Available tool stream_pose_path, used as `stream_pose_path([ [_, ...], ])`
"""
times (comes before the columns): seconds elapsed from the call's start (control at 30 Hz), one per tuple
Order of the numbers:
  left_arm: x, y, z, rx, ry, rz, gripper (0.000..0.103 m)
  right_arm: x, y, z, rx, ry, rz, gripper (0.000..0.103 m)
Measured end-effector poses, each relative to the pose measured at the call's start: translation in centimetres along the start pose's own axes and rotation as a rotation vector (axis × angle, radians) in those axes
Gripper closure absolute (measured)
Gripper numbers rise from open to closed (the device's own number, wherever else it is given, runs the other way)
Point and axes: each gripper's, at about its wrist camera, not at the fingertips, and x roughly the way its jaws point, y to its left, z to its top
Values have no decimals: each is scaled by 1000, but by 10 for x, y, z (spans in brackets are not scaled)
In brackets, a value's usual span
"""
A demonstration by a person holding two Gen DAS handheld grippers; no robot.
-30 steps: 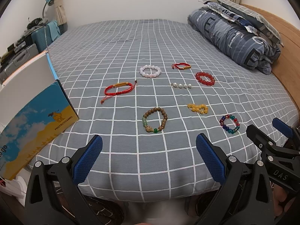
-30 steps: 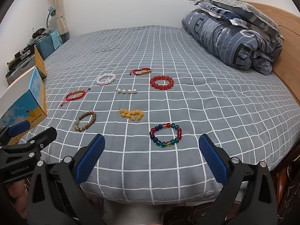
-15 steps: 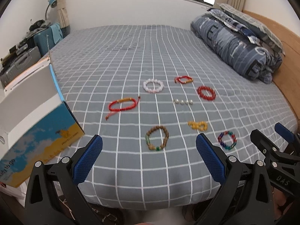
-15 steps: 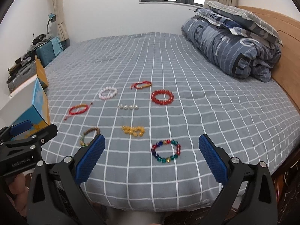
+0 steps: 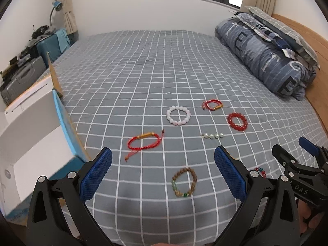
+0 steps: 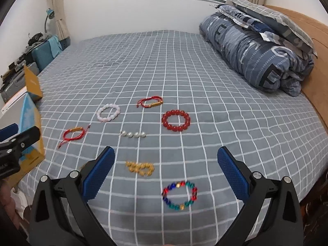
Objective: Organize jewelry
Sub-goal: 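Grasp the red string bracelet with the left tool while the right tool grasps the red bead bracelet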
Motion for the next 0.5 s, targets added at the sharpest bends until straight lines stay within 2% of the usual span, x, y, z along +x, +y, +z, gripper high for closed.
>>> stream_pose_path([
  [0.07, 10, 3, 8, -2, 18, -17, 6, 14, 0, 13, -6, 11, -4, 7],
  [0.3, 53, 7, 41, 14, 54, 17, 6, 70, -2, 57, -20, 58, -34, 7],
  [0.43, 83, 18, 38, -11, 86, 24, 6, 107, -6, 65, -38, 95, -53, 7],
  [0.5, 104, 22, 33, -23, 126, 40, 6, 132, -10, 66, -32, 138, -50, 7],
])
